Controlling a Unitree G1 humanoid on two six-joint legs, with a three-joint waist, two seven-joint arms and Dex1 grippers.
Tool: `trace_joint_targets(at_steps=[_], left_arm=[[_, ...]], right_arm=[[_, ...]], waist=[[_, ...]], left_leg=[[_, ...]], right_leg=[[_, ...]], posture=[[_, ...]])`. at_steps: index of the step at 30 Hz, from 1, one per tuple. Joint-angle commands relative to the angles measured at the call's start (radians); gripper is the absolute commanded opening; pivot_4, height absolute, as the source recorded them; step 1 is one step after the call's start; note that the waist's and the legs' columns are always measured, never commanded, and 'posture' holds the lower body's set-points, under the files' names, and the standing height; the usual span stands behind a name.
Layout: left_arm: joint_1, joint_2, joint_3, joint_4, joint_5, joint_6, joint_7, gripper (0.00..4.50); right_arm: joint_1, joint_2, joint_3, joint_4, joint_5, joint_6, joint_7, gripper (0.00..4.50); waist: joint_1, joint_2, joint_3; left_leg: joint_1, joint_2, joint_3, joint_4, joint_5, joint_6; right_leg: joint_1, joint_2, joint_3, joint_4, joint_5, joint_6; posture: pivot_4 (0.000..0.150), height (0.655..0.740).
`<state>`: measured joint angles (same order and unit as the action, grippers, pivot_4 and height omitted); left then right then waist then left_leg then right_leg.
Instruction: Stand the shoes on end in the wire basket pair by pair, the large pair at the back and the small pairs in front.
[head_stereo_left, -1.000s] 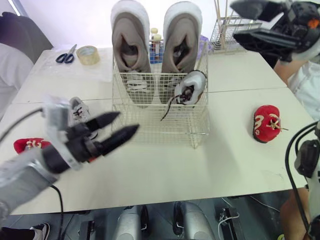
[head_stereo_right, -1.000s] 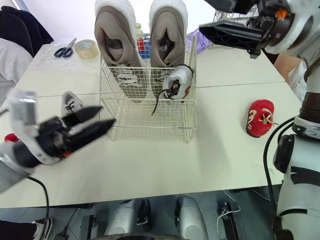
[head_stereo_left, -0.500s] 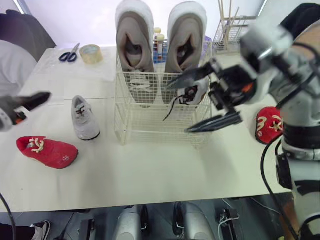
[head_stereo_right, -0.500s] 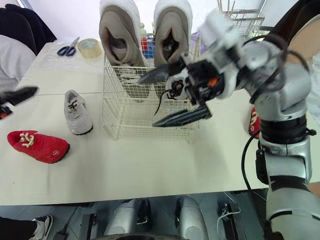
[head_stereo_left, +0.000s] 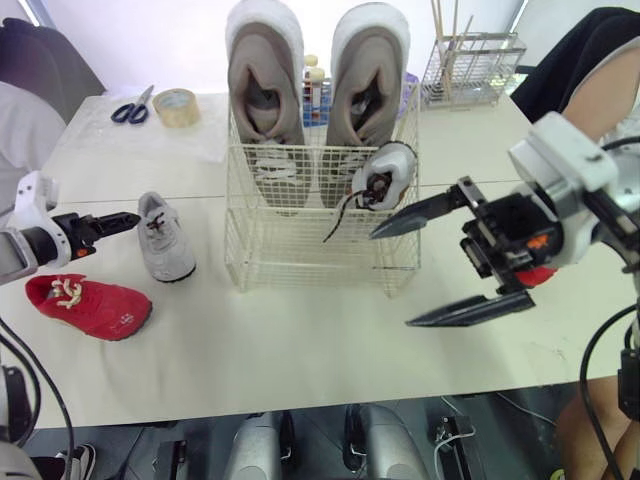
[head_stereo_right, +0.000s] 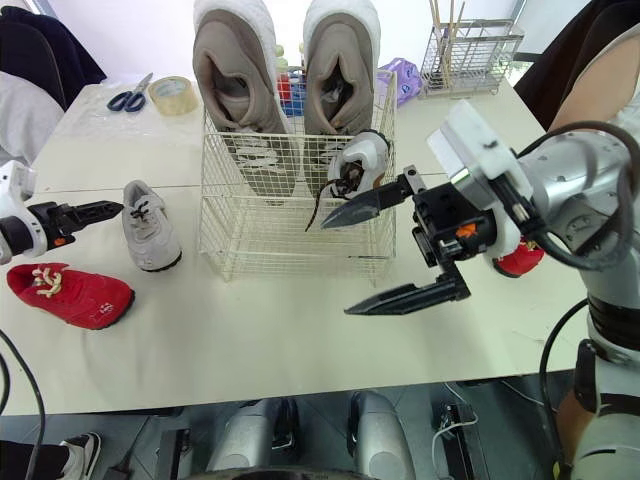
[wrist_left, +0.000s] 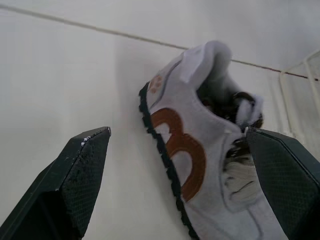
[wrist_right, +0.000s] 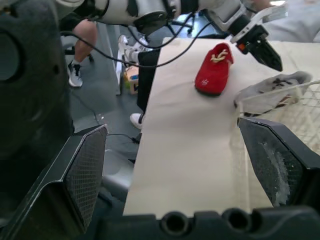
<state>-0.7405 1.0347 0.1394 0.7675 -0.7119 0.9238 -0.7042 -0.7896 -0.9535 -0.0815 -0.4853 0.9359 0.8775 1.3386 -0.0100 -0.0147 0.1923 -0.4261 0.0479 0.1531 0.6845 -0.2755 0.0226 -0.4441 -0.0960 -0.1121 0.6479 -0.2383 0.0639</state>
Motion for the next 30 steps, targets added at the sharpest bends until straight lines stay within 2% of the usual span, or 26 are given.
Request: trace_joint_targets(at_steps=[1, 6, 9, 15, 20, 23, 28, 30], left_arm=[[-0.064, -0.025, -0.019, 0.076, 0.1, -0.053, -0.06, 4.5], [-0.144, -0.091, -0.022, 0.202, 0.21, -0.127, -0.094, 4.5], [-0.175, -0.117, -0.014, 0.262, 0.26, -0.171, -0.092, 3.66], [-0.194, -0.122, 0.057, 0.271, 0.266, -0.189, -0.124, 1.04], [-0.202, -0.079, 0.22, 0.199, 0.208, -0.284, -0.07, 1.04], [-0.141, -0.077, 0.33, -0.022, 0.15, -0.261, -0.03, 1.04], [0.09, -0.183, 0.482, -0.747, -0.023, -0.158, 0.097, 1.04], [0.134, -0.235, 0.52, -0.991, -0.107, -0.115, 0.196, 1.04]], right_arm=[[0.004, -0.011, -0.011, -0.02, 0.005, -0.009, -0.032, 4.49], [0.0, -0.004, 0.017, -0.001, -0.024, -0.032, -0.046, 4.49], [-0.006, -0.004, 0.028, 0.013, -0.034, -0.04, -0.047, 4.5], [-0.032, 0.0, 0.054, 0.024, -0.037, -0.032, -0.069, 4.5], [-0.044, 0.004, 0.061, 0.045, -0.052, -0.041, -0.084, 4.5], [-0.065, 0.005, 0.038, 0.086, -0.066, -0.047, -0.109, 4.5], [-0.124, 0.056, -0.027, 0.162, -0.018, -0.022, -0.206, 4.5], [-0.154, 0.077, -0.039, 0.183, 0.008, -0.005, -0.225, 4.5]], waist=[[0.0, -0.001, 0.0], [0.001, -0.001, 0.0], [0.0, -0.001, 0.0], [-0.002, -0.001, 0.0], [-0.002, -0.004, 0.001], [-0.003, -0.008, 0.001], [-0.001, -0.008, 0.001], [0.001, -0.008, 0.001]], left_leg=[[0.0, 0.0, 0.0, 0.0, 0.0, 0.001], [0.0, 0.0, 0.0, 0.001, -0.001, 0.001], [0.0, -0.001, 0.001, 0.001, 0.0, 0.001], [0.0, 0.0, 0.0, 0.001, 0.0, 0.001], [0.0, 0.0, 0.0, 0.001, 0.0, 0.001], [-0.001, 0.0, 0.0, 0.001, 0.0, 0.001], [0.0, -0.001, 0.0, 0.002, -0.001, 0.002], [0.0, -0.001, -0.001, 0.002, -0.001, 0.002]], right_leg=[[0.0, 0.0, 0.0, 0.0, 0.0, 0.0], [0.0, -0.001, 0.0, 0.0, 0.0, 0.0], [0.0, -0.001, 0.0, 0.001, 0.0, 0.0], [0.0, -0.001, 0.0, 0.001, 0.0, 0.0], [0.0, -0.001, 0.0, 0.001, 0.0, 0.0], [0.0, -0.001, 0.0, 0.001, 0.0, 0.0], [0.001, -0.003, 0.001, 0.0, 0.0, 0.0], [0.001, -0.003, 0.001, 0.0, 0.0, 0.0]], posture=[[0.15, 0.74], [0.15, 0.74], [0.15, 0.74], [0.15, 0.74], [0.15, 0.74], [0.15, 0.74], [0.15, 0.74], [0.15, 0.74]])
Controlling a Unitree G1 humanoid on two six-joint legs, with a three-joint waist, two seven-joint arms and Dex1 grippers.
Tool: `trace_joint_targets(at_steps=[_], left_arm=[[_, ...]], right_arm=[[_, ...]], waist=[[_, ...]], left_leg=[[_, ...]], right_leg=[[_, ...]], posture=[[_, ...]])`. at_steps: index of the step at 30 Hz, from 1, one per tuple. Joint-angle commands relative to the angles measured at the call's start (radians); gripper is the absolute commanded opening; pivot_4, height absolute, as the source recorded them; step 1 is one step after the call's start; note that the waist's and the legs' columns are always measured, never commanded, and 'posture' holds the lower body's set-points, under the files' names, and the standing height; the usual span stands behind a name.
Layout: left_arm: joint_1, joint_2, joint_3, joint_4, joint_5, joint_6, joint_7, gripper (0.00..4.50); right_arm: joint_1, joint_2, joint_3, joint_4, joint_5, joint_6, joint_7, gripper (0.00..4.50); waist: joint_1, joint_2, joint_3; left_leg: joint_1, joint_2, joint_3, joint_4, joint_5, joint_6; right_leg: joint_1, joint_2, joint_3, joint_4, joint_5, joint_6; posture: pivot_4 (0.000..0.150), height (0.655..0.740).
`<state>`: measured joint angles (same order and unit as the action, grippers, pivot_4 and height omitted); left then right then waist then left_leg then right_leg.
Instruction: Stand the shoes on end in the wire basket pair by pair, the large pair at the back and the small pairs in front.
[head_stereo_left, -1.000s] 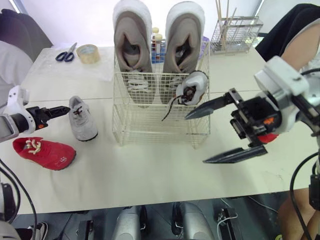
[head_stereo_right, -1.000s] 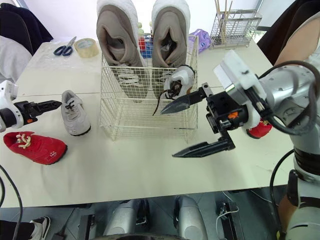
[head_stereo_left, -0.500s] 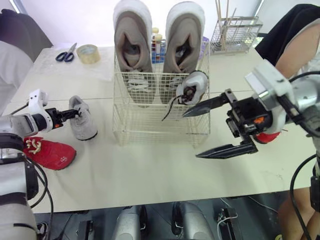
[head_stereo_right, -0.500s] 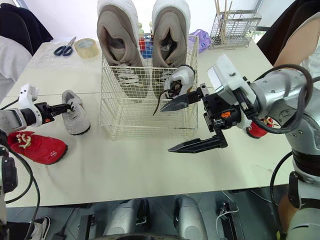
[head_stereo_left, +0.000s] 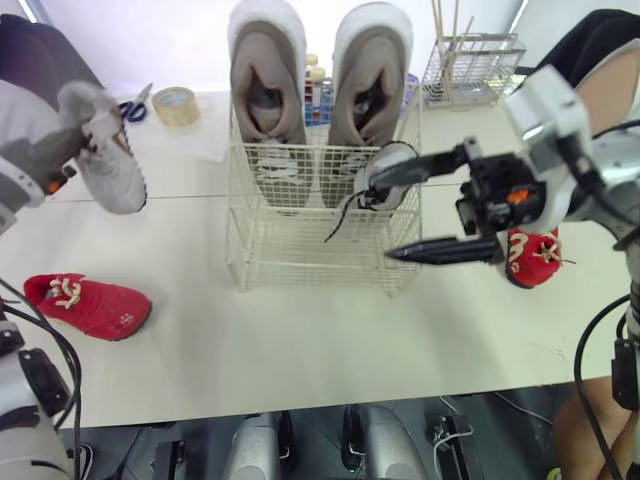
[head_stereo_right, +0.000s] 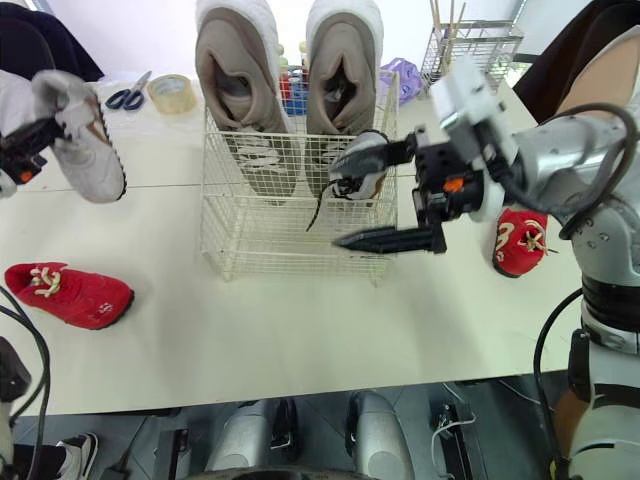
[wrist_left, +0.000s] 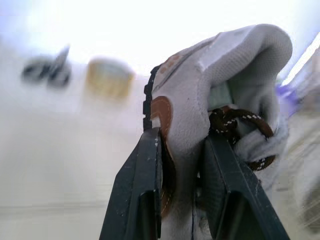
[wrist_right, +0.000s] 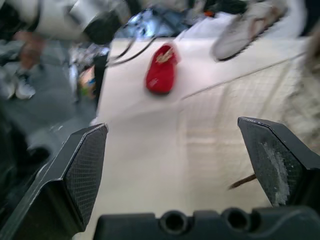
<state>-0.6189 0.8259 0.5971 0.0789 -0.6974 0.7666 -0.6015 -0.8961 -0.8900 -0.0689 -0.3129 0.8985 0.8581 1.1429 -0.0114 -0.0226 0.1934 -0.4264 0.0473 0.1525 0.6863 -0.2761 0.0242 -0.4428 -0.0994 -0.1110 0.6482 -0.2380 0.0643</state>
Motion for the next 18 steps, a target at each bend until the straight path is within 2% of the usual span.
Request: trace_joint_targets(at_steps=[1, 5, 8, 13, 18], left_arm=[[0.02, -0.044, 0.075, -0.366, -0.151, 0.061, 0.133, 1.04], [0.018, -0.167, 0.016, -0.655, -0.25, 0.064, 0.35, 1.04], [0.03, -0.228, -0.06, -0.758, -0.254, 0.052, 0.437, 1.04], [0.08, -0.298, -0.206, -0.828, -0.157, -0.028, 0.471, 1.04], [0.134, -0.357, -0.393, -0.776, 0.049, -0.206, 0.416, 1.04]], right_arm=[[-0.058, 0.019, -0.053, 0.016, 0.053, 0.021, -0.034, 4.5], [-0.125, 0.012, 0.005, 0.103, 0.014, 0.006, 0.059, 4.5], [-0.167, 0.026, 0.054, 0.161, -0.038, -0.026, 0.112, 4.5], [-0.209, 0.049, 0.094, 0.215, -0.088, -0.053, 0.166, 4.5], [-0.239, 0.043, 0.086, 0.24, -0.101, -0.045, 0.201, 4.5]], waist=[[0.003, 0.0, 0.0], [0.0, 0.001, 0.0], [-0.001, 0.001, 0.0], [0.0, 0.001, 0.0], [0.004, 0.001, 0.0]], left_leg=[[0.0, 0.0, -0.002, 0.001, 0.0, 0.0], [0.002, 0.0, -0.002, 0.001, 0.0, -0.001], [0.005, 0.0, -0.003, 0.001, 0.0, -0.001], [0.006, 0.0, -0.003, 0.001, 0.001, -0.001], [0.005, 0.0, -0.002, 0.001, 0.0, -0.001]], right_leg=[[0.001, 0.0, 0.0, 0.0, 0.0, 0.0], [0.003, 0.0, 0.0, 0.001, 0.0, 0.0], [0.006, 0.001, 0.0, 0.001, 0.0, 0.0], [0.007, 0.003, 0.0, 0.001, 0.0, 0.0], [0.007, 0.003, -0.001, 0.001, 0.0, 0.0]], posture=[[0.15, 0.74], [0.15, 0.74], [0.15, 0.74], [0.15, 0.74], [0.15, 0.74]])
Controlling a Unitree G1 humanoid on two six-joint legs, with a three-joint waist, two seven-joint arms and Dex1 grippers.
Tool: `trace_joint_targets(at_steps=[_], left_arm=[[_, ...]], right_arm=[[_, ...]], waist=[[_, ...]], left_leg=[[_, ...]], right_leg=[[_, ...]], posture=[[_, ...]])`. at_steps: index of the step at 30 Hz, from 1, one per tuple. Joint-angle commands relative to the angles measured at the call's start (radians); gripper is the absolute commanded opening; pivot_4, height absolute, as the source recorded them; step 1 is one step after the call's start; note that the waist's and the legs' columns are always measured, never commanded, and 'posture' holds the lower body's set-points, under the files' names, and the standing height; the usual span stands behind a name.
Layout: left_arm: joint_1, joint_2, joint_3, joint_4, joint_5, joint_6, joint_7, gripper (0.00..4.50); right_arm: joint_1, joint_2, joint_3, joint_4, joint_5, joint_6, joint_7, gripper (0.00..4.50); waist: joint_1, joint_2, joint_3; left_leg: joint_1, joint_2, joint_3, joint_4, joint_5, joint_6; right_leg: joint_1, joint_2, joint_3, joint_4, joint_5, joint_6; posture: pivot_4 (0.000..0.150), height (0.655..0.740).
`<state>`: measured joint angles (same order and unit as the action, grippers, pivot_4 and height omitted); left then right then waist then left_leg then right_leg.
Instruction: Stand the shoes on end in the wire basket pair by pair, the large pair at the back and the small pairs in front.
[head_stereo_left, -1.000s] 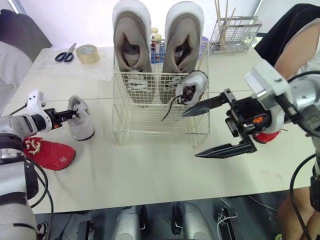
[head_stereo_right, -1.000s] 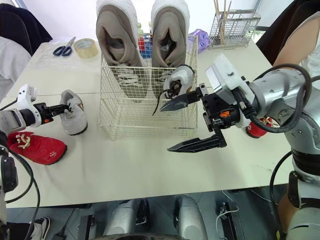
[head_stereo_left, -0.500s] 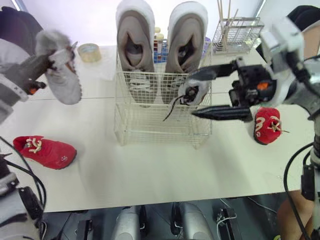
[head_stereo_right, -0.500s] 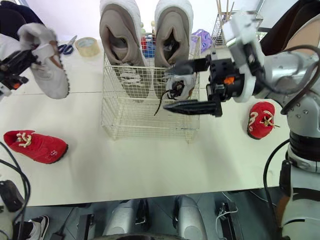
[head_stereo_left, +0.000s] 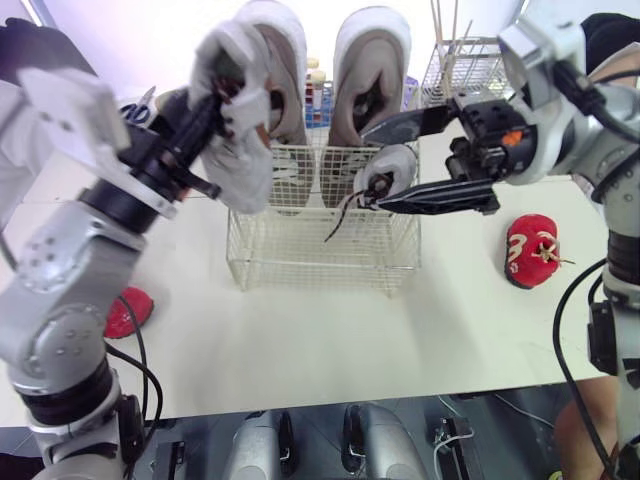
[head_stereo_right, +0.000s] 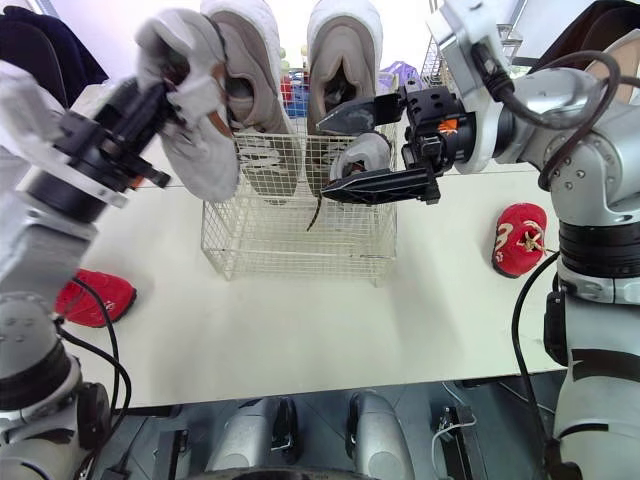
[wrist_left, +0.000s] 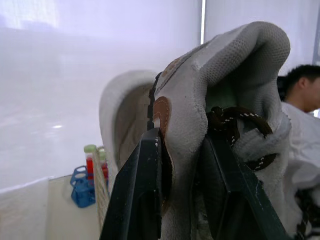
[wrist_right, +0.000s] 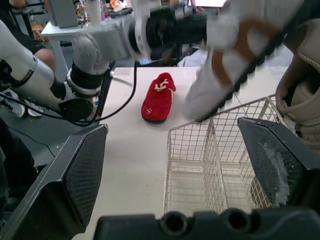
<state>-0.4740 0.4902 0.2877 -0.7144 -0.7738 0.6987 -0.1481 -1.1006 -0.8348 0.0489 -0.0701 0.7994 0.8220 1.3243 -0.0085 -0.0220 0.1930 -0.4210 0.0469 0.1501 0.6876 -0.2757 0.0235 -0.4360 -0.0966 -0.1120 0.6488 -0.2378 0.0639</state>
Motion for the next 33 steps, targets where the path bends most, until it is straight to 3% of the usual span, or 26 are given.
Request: trace_joint_targets(at_steps=[1, 5, 19, 25, 29, 33], left_arm=[[-0.015, -0.032, -0.114, 0.046, 0.171, -0.184, -0.051, 1.04], [-0.042, -0.068, -0.202, 0.148, 0.318, -0.341, -0.1, 1.04], [-0.151, -0.087, -0.188, 0.199, 0.334, -0.314, -0.11, 1.04], [-0.07, -0.198, -0.294, 0.35, 0.499, -0.578, -0.132, 1.04], [-0.052, -0.277, -0.293, 0.457, 0.589, -0.776, -0.099, 1.04], [-0.037, -0.331, -0.308, 0.451, 0.63, -0.796, -0.055, 1.04]], right_arm=[[-0.036, -0.013, -0.032, -0.002, -0.004, -0.007, 0.021, 4.5], [-0.02, -0.026, -0.042, -0.025, -0.006, 0.011, 0.011, 4.5], [0.125, -0.054, -0.154, -0.18, 0.079, 0.123, -0.134, 4.5], [0.141, -0.052, -0.165, -0.187, 0.1, 0.123, -0.154, 4.5], [0.146, -0.06, -0.175, -0.198, 0.121, 0.137, -0.165, 4.5], [0.145, -0.064, -0.181, -0.206, 0.142, 0.151, -0.178, 4.5]], waist=[[0.004, 0.0, 0.0], [0.009, 0.0, 0.0], [0.021, 0.0, 0.0], [0.022, 0.0, 0.0], [0.023, 0.0, 0.0], [0.022, 0.0, 0.0]], left_leg=[[0.0, 0.0, 0.0, 0.0, 0.0, 0.0], [0.0, 0.0, 0.0, 0.0, 0.0, 0.0], [-0.004, 0.001, -0.003, 0.006, -0.002, 0.003], [-0.004, 0.001, -0.004, 0.009, -0.002, 0.004], [-0.005, 0.001, -0.004, 0.01, -0.003, 0.005], [-0.005, 0.001, -0.005, 0.01, -0.004, 0.007]], right_leg=[[0.0, 0.0, 0.0, 0.0, 0.0, 0.0], [0.0, 0.0, 0.0, 0.0, 0.0, 0.0], [0.0, 0.0, -0.002, 0.0, 0.0, 0.0], [0.002, 0.0, -0.003, 0.0, 0.0, 0.0], [0.002, -0.001, -0.003, 0.0, 0.001, 0.0], [0.002, -0.001, -0.003, 0.0, 0.001, 0.0]], posture=[[0.15, 0.74], [0.15, 0.74], [0.15, 0.74], [0.15, 0.74], [0.15, 0.74], [0.15, 0.74]])
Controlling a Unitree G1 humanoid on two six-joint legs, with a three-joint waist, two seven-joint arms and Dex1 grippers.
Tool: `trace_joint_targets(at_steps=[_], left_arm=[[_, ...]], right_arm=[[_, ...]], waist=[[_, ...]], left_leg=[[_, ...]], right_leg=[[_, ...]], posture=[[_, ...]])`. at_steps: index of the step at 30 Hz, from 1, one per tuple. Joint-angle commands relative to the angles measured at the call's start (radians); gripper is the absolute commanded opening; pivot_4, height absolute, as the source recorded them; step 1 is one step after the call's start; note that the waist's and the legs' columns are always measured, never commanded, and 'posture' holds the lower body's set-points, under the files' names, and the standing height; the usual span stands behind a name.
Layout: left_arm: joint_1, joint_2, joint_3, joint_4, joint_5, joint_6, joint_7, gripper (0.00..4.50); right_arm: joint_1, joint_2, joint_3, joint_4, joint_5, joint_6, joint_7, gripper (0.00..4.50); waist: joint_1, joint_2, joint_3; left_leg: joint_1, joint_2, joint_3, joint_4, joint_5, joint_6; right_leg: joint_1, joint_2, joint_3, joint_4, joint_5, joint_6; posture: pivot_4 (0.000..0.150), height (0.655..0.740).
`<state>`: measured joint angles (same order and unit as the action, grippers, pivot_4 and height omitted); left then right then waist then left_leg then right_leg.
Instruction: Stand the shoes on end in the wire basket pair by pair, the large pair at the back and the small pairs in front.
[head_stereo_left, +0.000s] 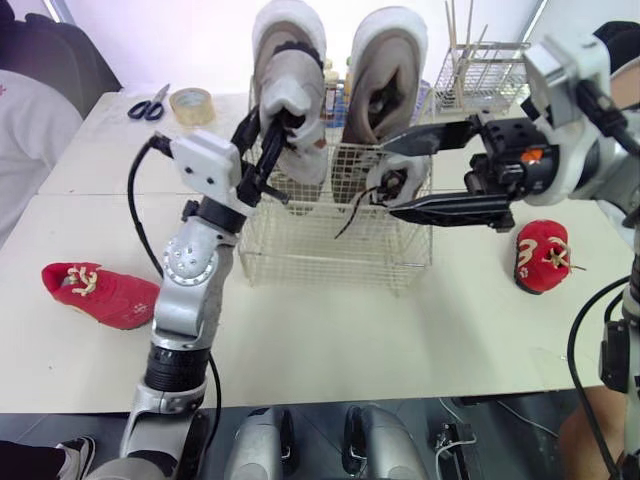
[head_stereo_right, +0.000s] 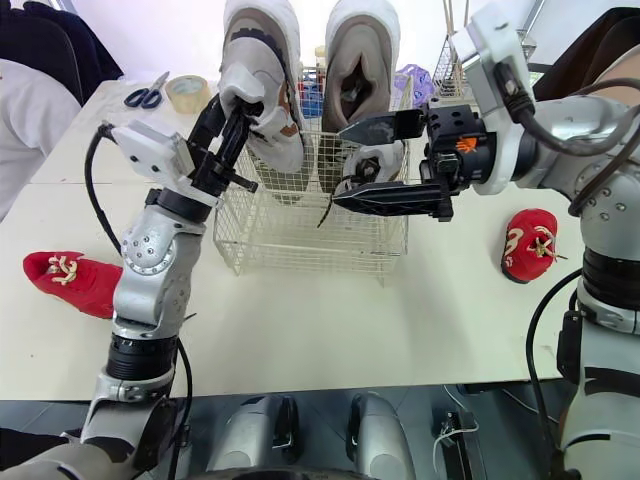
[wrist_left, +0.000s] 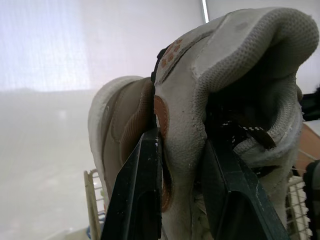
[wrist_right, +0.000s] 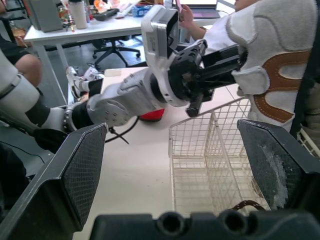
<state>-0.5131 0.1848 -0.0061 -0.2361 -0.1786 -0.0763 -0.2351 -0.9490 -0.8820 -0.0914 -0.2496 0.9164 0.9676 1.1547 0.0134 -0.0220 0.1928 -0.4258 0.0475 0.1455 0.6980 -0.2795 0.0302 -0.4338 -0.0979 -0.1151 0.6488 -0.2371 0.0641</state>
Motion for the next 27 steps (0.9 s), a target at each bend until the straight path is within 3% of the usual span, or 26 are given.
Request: trace_joint_targets(at_steps=[1, 16, 21, 27], left_arm=[[0.017, -0.035, -0.023, -0.034, 0.037, 0.002, 0.035, 1.04], [0.252, 0.019, -0.063, -0.276, -0.002, 0.321, -0.01, 1.04], [0.28, 0.009, -0.028, -0.345, -0.029, 0.389, 0.019, 3.32], [0.33, 0.021, 0.023, -0.488, -0.104, 0.504, 0.033, 3.32]], right_arm=[[-0.007, -0.017, -0.041, -0.027, 0.028, 0.006, -0.012, 4.5], [0.049, -0.025, -0.056, -0.043, 0.051, -0.001, -0.035, 4.5], [0.061, -0.024, -0.055, -0.043, 0.053, -0.005, -0.037, 4.5], [0.051, -0.019, -0.038, -0.027, 0.042, -0.015, -0.022, 4.5]], waist=[[0.0, 0.0, 0.0], [-0.002, 0.001, 0.0], [-0.001, 0.001, 0.0], [-0.002, 0.001, 0.0]], left_leg=[[0.0, 0.0, 0.0, 0.0, 0.0, 0.0], [0.0, 0.001, 0.0, 0.0, -0.003, 0.005], [0.0, 0.0, -0.001, 0.0, -0.003, 0.005], [0.0, 0.001, -0.001, 0.0, -0.004, 0.006]], right_leg=[[0.0, 0.0, 0.0, 0.0, 0.0, 0.0], [0.0, -0.001, 0.0, 0.0, 0.0, 0.0], [0.0, -0.002, 0.0, -0.001, 0.0, 0.0], [0.0, -0.002, 0.0, 0.0, 0.0, 0.0]], posture=[[0.15, 0.74], [0.15, 0.74], [0.15, 0.74], [0.15, 0.74]])
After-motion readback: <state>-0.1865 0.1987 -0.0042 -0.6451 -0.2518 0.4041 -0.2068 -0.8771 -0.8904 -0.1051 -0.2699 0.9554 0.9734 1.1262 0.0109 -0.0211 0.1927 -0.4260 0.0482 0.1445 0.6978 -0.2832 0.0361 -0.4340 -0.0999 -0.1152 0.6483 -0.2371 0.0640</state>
